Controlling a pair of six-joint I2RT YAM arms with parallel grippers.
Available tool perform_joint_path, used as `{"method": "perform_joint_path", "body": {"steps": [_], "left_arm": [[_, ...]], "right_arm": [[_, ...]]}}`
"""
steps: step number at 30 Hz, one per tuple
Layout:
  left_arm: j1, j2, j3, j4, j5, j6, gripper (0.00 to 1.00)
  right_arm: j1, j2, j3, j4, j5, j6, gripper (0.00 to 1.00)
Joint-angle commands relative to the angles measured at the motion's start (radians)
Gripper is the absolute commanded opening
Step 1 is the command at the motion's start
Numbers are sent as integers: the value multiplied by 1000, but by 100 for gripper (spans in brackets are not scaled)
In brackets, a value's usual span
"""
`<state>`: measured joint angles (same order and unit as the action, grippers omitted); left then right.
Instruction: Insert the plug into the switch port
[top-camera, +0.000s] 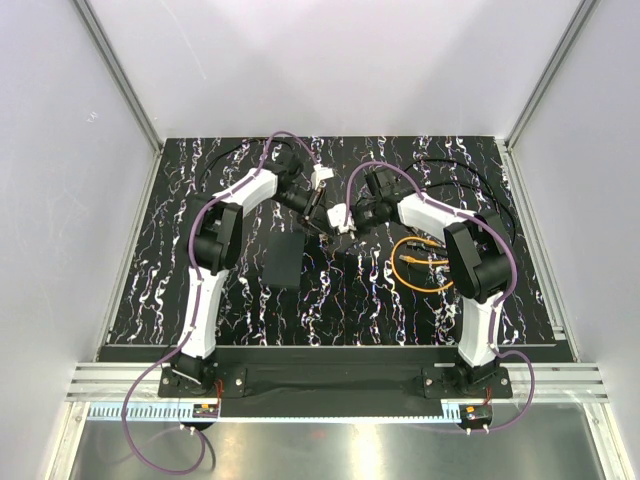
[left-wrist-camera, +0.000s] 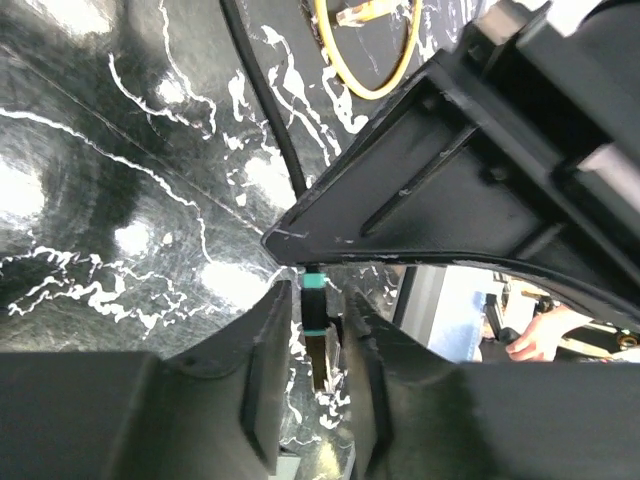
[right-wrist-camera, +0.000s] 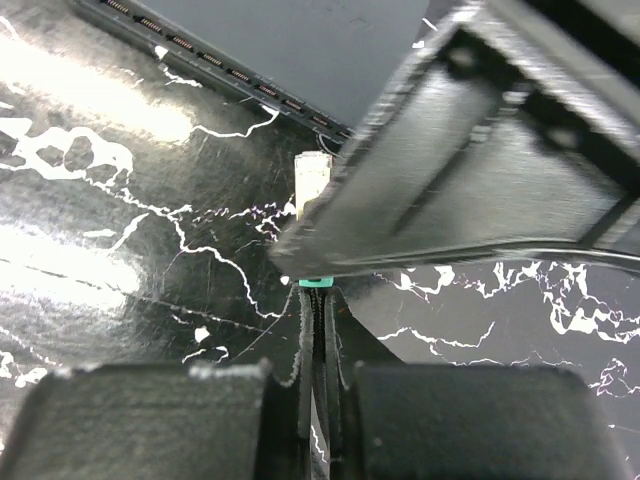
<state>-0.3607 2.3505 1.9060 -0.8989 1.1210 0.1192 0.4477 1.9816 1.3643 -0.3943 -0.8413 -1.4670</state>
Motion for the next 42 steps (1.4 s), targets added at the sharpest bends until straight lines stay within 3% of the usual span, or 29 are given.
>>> {"method": "perform_joint_path", "body": {"steps": [1,7,12,16,20,23,26,30,32,34,35,38,42], "left_arm": [[9,-85,-65,83,-22,-13,33],[17,-79,-76,72,-43,-12,35],[19,-77,-85,95,-35,-29,10],[20,-71,-78,95,-12,-27,0],[19,-63,-78,98,6,-26,0],[19,-59,-78,92,14,-24,0],[19,-57,-73,91,28,-20,0],[20,-50,-62,89,49,-21,0],[20,-43,-56,84,56,-24,0],[20,-43,-56,83,53,-24,8],[25,-48,-64,107,45,-47,27],[54,-112,-160,263,1,-154,47],[139,-276,-274,408,-152,-237,55]], "right_arm": [[19,-21,15,61,2,76,0],[19,-23,21,57,27,93,0],[19,-20,27,34,41,86,0],[19,-24,32,37,38,114,26],[19,-29,36,49,24,142,36],[19,-29,44,44,13,140,37],[19,-23,51,31,10,125,29],[19,-21,44,66,11,139,1],[19,-20,44,75,15,157,0],[19,-20,45,78,27,172,0],[19,-20,45,80,31,180,0],[19,-15,51,75,86,232,0],[32,28,120,-3,236,306,0]]}}
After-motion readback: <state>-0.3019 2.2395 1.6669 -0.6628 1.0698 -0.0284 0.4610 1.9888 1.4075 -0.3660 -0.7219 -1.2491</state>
